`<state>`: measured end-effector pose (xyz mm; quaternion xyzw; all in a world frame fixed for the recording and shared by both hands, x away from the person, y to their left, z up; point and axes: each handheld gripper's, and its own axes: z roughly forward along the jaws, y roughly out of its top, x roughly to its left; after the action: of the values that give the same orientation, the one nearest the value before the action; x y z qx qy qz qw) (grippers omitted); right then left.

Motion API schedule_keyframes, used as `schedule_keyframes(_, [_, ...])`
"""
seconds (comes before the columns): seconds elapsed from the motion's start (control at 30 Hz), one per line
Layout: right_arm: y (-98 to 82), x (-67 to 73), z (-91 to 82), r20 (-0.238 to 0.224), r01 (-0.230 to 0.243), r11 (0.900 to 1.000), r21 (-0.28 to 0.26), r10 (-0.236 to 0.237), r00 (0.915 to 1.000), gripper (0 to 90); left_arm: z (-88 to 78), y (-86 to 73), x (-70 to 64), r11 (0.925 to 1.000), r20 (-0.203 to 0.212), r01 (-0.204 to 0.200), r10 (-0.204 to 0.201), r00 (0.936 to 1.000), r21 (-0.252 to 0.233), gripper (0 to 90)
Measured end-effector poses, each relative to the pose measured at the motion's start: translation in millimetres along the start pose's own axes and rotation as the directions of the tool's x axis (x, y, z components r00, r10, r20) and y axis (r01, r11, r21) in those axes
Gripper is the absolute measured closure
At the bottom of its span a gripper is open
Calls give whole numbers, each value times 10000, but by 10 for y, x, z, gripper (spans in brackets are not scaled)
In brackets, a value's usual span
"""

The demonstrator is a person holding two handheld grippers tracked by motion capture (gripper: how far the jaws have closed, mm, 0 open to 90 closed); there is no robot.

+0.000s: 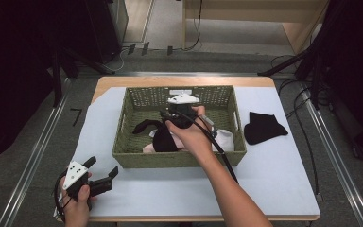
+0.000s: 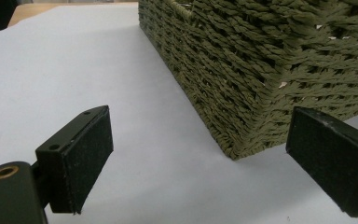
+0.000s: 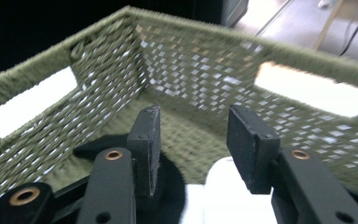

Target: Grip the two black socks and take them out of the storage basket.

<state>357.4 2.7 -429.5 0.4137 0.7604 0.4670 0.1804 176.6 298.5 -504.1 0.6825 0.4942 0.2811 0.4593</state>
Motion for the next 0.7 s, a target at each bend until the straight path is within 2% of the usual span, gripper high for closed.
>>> schedule_keyframes(0.2, [1,90,157,-268,59,9980,632,-42,9996,524,-1,0,-2,10000,17,-14,14,10000,-3,83])
schedule_keyframes(0.27, [-20,138,256,-626,39,9947,1031,26,9980,474,-2,0,-1,10000,24,-20,20,10000,-3,83])
schedule_keyframes(0.33, [-49,153,315,-788,105,9890,1475,11,9969,470,-3,0,-2,10000,25,-36,36,10000,-2,83])
schedule_keyframes(0.37, [-49,153,315,-788,105,9890,1475,11,9969,470,-3,0,-2,10000,25,-36,36,10000,-2,83])
schedule_keyframes(0.4, [-86,161,363,-870,428,9805,1918,-264,9959,468,-2,0,-2,10000,28,-27,27,10000,1,83])
schedule_keyframes(0.43, [-86,161,363,-870,428,9805,1918,-264,9959,468,-2,0,-3,10000,25,-30,30,10000,5,83])
schedule_keyframes(0.47, [-104,163,381,-953,537,9755,2133,-339,9949,478,-1,0,-3,10000,25,-35,35,10000,3,83])
schedule_keyframes(0.5, [-118,161,392,-1035,653,9703,2328,-421,9937,528,-1,-1,-5,10000,27,-31,31,10000,-5,83])
schedule_keyframes(0.53, [-139,123,401,-1310,1061,9577,2673,-729,9887,677,-2,-1,-6,10000,19,-52,52,10000,-5,83])
schedule_keyframes(0.57, [-139,123,401,-1310,1061,9577,2673,-729,9887,677,-2,-1,-6,10000,19,-52,52,10000,-5,83])
schedule_keyframes(0.6, [-160,83,396,-1473,1361,9414,3086,-941,9846,811,-3,-1,-6,10000,24,-37,37,10000,-11,83])
schedule_keyframes(0.63, [-160,83,396,-1473,1361,9414,3086,-941,9846,811,-3,-1,-6,10000,24,-37,37,10000,-11,83])
schedule_keyframes(0.67, [-155,52,373,-1452,1605,9375,3088,-1203,9821,876,-3,-1,-5,10000,22,-54,54,10000,4,83])
schedule_keyframes(0.7, [-143,42,358,-1411,1571,9409,3001,-1191,9828,882,-2,-1,-6,10000,29,-58,58,10000,-2,83])
